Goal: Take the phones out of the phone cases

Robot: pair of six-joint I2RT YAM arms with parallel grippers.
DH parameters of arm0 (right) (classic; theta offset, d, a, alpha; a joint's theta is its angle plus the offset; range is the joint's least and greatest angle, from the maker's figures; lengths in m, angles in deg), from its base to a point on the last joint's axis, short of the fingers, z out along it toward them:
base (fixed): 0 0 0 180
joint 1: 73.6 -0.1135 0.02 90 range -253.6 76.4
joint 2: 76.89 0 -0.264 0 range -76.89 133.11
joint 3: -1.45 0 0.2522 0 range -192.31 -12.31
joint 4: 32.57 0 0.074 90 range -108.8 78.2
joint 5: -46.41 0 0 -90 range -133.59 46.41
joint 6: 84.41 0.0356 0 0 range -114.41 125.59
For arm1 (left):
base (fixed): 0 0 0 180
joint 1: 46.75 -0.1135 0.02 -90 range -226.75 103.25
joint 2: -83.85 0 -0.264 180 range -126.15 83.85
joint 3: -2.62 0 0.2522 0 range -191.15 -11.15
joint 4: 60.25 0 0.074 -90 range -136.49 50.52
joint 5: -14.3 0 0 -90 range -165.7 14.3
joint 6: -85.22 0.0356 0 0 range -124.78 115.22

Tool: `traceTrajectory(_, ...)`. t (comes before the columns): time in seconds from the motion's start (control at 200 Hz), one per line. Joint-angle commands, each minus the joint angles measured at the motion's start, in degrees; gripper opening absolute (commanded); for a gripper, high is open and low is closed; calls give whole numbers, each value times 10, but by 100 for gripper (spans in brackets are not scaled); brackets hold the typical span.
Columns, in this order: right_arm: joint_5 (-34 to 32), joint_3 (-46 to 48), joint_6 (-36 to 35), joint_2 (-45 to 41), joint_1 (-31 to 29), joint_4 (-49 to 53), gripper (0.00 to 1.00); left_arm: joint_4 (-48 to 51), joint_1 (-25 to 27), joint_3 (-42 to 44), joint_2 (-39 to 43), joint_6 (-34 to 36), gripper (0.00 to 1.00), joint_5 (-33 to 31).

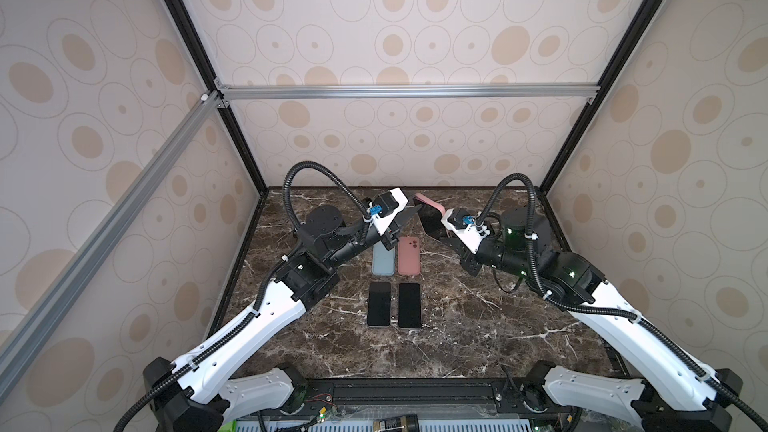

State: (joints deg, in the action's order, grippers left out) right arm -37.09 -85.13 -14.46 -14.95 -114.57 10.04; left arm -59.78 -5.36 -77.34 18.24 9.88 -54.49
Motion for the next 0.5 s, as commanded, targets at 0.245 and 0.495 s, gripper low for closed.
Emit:
traceTrajectory(0.245,80,-23,-58,9,-24,-30,0,80,15,-52,-50,26,26,144)
traceTrajectory(0.495,64,-10,-63,0,-30,-39,0,72,15,-45,-49,20,26,143)
